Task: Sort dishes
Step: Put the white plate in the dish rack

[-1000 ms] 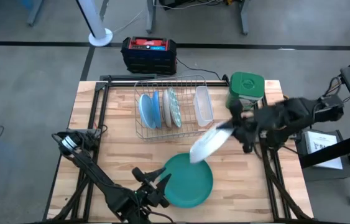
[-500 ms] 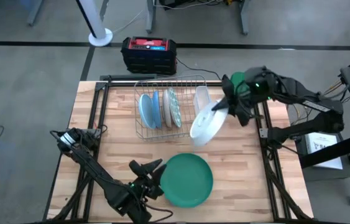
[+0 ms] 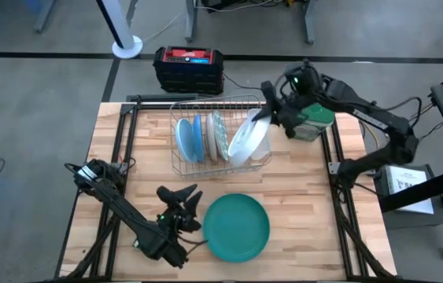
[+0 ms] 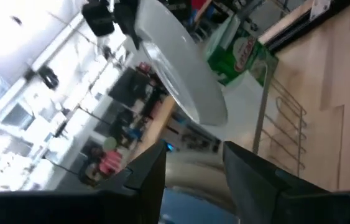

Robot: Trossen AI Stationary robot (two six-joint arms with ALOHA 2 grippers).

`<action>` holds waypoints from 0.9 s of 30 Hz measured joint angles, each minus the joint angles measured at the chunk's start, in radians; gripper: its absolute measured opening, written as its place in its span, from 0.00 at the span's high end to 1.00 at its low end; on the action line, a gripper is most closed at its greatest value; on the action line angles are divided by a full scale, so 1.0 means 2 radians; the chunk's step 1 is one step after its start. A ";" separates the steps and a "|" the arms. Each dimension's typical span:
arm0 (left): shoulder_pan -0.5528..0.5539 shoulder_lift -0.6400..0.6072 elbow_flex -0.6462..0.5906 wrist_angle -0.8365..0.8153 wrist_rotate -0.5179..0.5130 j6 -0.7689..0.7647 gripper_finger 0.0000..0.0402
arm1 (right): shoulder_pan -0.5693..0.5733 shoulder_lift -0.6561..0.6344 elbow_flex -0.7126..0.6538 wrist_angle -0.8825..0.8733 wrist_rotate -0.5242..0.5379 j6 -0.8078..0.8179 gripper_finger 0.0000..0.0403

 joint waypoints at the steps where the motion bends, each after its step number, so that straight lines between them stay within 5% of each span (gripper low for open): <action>1: 0.000 -0.002 -0.003 -0.001 0.011 -0.019 0.64 | -0.011 0.010 0.008 0.000 -0.020 0.008 0.91; 5: 0.001 -0.016 -0.021 -0.001 0.033 -0.008 0.67 | -0.044 0.045 0.045 -0.007 -0.089 0.012 0.91; 11: 0.002 -0.025 -0.045 -0.003 0.048 -0.001 0.71 | -0.075 0.103 0.116 -0.066 -0.115 -0.031 0.91; 18: 0.003 -0.024 -0.053 -0.003 0.075 0.017 0.71 | -0.075 0.161 0.163 -0.154 -0.041 -0.187 0.91; 27: 0.008 -0.025 -0.053 -0.003 0.074 0.044 0.71 | -0.074 0.191 0.173 -0.189 -0.008 -0.358 0.91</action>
